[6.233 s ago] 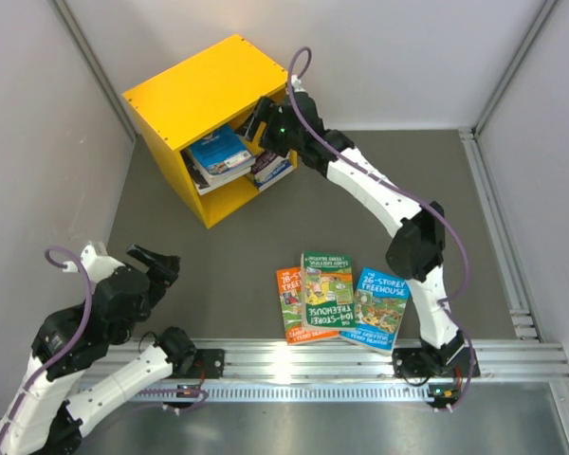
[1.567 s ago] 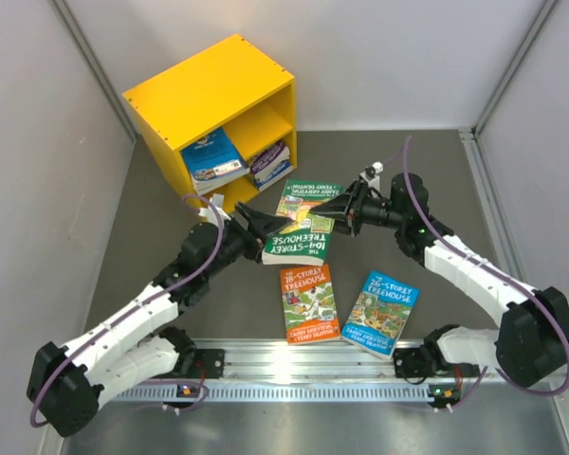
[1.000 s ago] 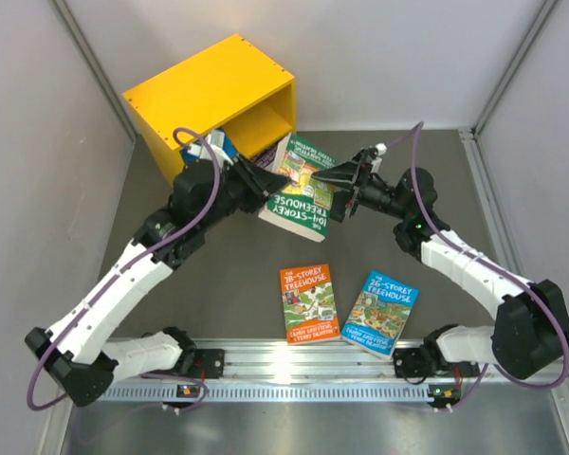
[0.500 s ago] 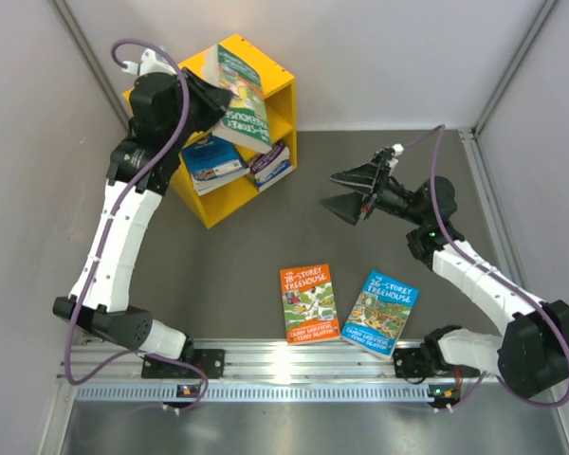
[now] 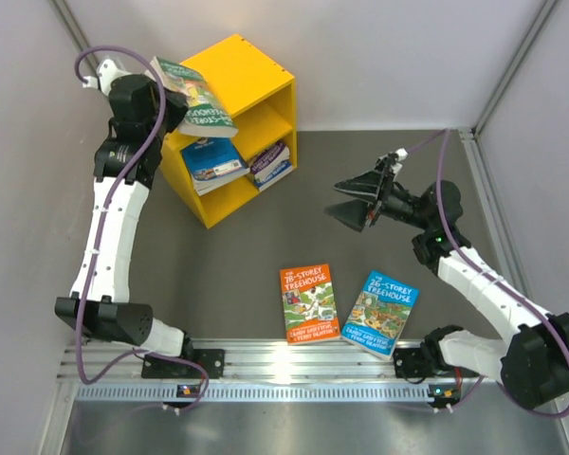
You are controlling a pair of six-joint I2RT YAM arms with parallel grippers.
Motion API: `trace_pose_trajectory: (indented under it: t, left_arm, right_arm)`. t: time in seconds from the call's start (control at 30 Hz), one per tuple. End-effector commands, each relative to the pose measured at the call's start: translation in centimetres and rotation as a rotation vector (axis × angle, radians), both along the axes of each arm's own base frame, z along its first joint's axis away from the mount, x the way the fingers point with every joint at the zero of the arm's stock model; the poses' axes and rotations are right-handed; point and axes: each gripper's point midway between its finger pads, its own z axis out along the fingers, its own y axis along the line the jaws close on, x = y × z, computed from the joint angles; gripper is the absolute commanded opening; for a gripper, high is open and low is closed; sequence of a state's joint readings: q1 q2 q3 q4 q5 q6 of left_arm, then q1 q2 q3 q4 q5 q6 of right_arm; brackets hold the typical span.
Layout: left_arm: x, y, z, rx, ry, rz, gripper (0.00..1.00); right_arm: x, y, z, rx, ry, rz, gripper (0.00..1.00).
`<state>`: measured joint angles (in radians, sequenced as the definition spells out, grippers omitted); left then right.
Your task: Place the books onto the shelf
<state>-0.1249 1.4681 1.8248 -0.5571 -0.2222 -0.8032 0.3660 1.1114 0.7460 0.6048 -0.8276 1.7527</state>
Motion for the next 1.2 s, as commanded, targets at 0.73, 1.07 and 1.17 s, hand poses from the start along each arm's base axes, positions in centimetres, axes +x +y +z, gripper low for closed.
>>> trace_pose_trajectory:
  t: [0.73,1.07,1.17]
  left_arm:
    - [0.5,7.2,-8.1,0.208,0.280,0.214,0.80]
    - [-5.0,9.0,-2.4,0.281,0.202,0.271,0.88]
    - [-7.0,8.0,-1.5,0.252,0.181,0.216,0.88]
  right_arm:
    - [-0.7,-1.9,-5.0,-0.214,-0.002,-0.012,0.88]
    - [-1.2,-3.4,-12.5,-0.567,0.040,0.007,0.96]
    - [-1.2,-4.6,-16.1,-0.729,0.052,0.024,1.00]
